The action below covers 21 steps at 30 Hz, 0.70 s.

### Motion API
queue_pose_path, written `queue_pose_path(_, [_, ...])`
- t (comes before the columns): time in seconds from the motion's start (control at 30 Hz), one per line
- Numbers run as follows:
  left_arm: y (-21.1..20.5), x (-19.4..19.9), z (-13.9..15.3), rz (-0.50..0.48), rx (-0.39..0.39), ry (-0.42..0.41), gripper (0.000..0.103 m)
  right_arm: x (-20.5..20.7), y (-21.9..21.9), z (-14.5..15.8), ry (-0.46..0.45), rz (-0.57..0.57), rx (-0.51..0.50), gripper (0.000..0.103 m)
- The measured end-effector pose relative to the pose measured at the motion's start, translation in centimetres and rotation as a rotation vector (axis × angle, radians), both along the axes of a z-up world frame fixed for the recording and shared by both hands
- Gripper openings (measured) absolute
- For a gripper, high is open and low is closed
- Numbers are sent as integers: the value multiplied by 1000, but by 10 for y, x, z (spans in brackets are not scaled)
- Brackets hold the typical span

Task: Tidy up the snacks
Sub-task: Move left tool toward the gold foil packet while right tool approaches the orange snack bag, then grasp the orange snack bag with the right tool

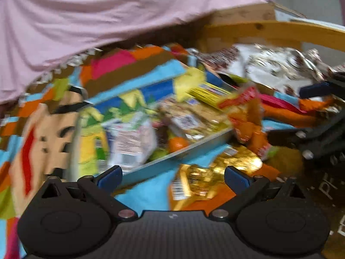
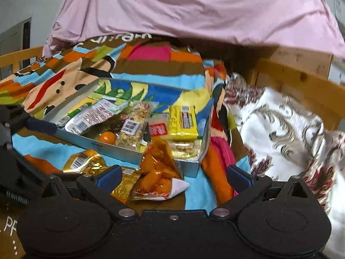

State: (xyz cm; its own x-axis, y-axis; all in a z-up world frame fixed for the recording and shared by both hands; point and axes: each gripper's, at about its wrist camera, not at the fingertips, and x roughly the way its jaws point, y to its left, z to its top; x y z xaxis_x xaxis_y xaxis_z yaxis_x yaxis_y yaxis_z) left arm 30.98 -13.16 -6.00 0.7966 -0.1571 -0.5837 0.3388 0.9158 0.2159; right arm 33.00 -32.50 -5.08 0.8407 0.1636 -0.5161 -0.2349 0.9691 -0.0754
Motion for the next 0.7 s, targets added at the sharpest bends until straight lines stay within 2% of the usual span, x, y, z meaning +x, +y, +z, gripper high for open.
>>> queue_pose_path(0.07, [-6,5,-4,-50,9,34,103,5,-2,-4,23,0,10,102])
queue_pose_path(0.2, [-18,11,-14,-99,66,37,103,13,1,-12,55,19,-5,102])
queue_pose_path(0.47, [-23,35,-26,-190,91,111,103,25,-4,-21,103,15,39,102])
queue_pose_path(0.6, [-20,42,-28,-213,66,165,102,30,-8,-24,118,24,90,102])
queue_pose_path(0.7, [-12,51,-32,-213,9,220,103,32,-8,-27,130,38,122,102])
